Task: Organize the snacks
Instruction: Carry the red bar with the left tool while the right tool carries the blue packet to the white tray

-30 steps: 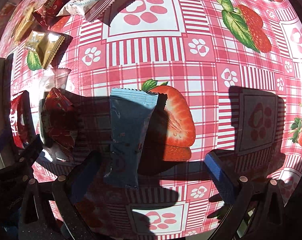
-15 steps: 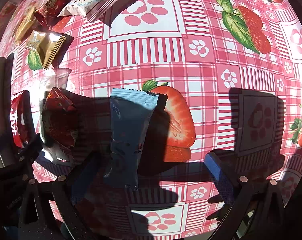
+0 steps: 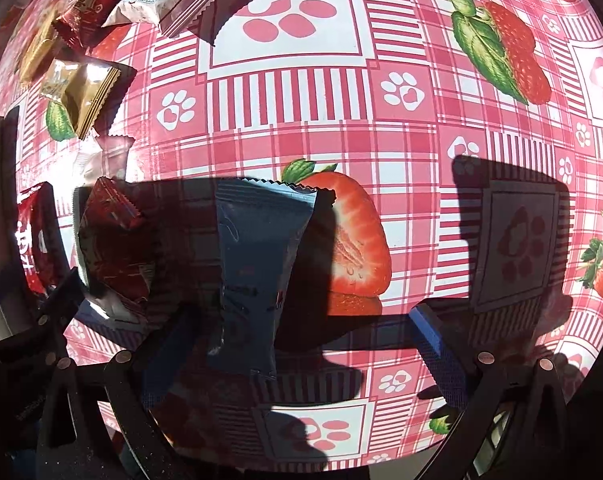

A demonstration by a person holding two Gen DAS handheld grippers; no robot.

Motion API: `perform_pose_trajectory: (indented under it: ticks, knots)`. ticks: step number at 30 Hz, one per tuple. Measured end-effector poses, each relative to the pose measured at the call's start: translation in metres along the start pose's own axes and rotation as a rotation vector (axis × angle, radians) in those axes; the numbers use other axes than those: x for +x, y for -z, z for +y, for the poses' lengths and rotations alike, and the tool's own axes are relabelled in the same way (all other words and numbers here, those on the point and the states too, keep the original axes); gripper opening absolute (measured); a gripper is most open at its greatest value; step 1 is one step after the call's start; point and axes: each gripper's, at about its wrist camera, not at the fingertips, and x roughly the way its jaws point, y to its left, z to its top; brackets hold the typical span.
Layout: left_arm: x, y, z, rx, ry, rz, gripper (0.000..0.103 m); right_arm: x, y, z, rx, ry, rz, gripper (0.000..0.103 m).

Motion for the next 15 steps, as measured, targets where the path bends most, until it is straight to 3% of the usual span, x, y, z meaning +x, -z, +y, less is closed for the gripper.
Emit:
perform_pose_trajectory:
  ticks: [6, 10, 12, 13, 14, 15]
  knots:
    - [-0.001, -0.013, -0.002, 0.041, -0.003, 0.054, 0.097, -0.002, -0.01, 0.001, 0.014, -0.001, 0.02, 0.097]
    - [-0.013, -0.017, -0.007, 0.069, -0.002, 0.041, 0.08, -0.013, -0.007, 0.008, -0.011, 0.005, -0.003, 0.069]
    - [-0.017, -0.019, -0.013, 0.101, -0.001, 0.029, 0.064, -0.018, -0.006, 0.01, -0.041, 0.012, -0.022, 0.054]
    - [-0.02, -0.02, -0.018, 0.13, 0.0, 0.019, 0.057, -0.02, -0.006, 0.01, -0.054, 0.014, -0.034, 0.041]
    - [-0.023, -0.021, -0.022, 0.16, 0.001, 0.011, 0.04, -0.023, -0.006, 0.01, -0.064, 0.015, -0.046, 0.026]
    - [-0.024, -0.023, -0.027, 0.187, 0.014, 0.007, 0.022, -0.025, -0.007, 0.008, -0.069, 0.006, -0.052, 0.026]
